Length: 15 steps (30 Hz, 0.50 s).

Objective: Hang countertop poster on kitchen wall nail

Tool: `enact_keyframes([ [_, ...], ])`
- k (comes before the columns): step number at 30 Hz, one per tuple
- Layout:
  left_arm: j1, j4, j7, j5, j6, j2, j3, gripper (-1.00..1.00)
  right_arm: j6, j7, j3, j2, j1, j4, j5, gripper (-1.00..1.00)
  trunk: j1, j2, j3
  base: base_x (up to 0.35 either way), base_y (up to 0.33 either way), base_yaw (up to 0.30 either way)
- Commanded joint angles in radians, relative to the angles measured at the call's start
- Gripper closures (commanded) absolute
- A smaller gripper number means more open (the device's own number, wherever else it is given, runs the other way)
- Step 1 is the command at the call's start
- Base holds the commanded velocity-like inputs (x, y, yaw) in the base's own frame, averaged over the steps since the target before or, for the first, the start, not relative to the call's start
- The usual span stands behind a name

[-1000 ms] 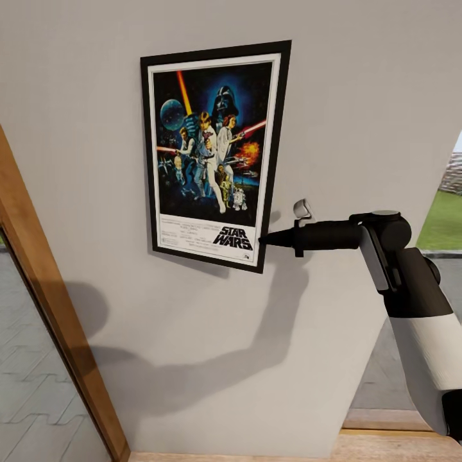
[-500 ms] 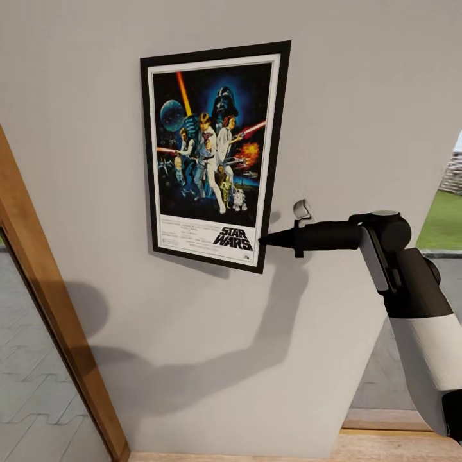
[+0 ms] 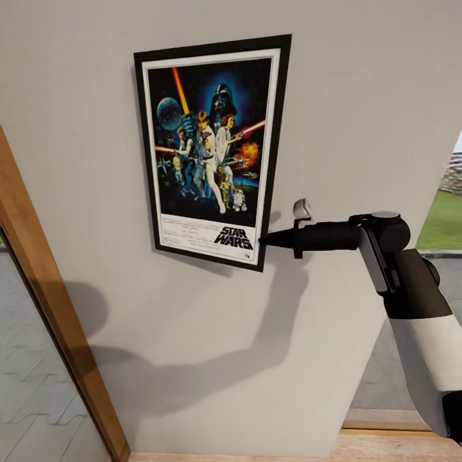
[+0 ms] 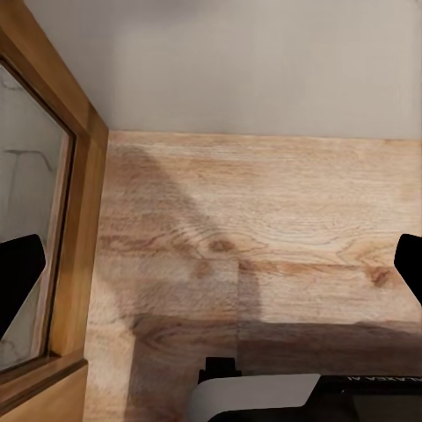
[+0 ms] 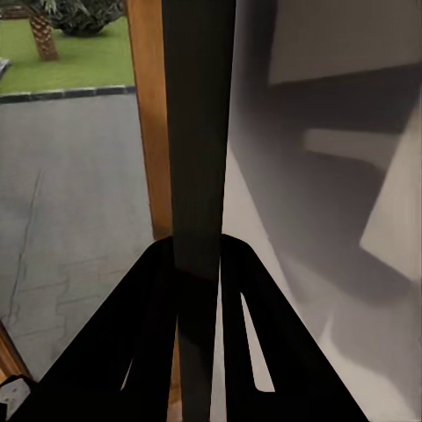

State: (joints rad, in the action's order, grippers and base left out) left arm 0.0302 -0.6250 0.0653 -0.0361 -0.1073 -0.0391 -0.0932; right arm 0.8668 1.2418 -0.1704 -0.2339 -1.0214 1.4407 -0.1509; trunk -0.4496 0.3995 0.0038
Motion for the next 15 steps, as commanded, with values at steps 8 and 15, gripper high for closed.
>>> enact_keyframes([
  [8,0.000,-0.001,0.007,-0.004,-0.002,0.001,-0.005,-1.00,0.002,-0.001,-0.001,-0.001,0.000,-0.001,-0.006,1.00,0.000,0.001,0.000,0.000,0.000,0.000],
  [15,0.000,-0.001,0.007,-0.004,-0.002,0.001,-0.005,-1.00,0.002,-0.002,-0.001,-0.001,0.001,-0.001,-0.006,1.00,0.000,0.001,0.000,0.000,0.000,0.000],
])
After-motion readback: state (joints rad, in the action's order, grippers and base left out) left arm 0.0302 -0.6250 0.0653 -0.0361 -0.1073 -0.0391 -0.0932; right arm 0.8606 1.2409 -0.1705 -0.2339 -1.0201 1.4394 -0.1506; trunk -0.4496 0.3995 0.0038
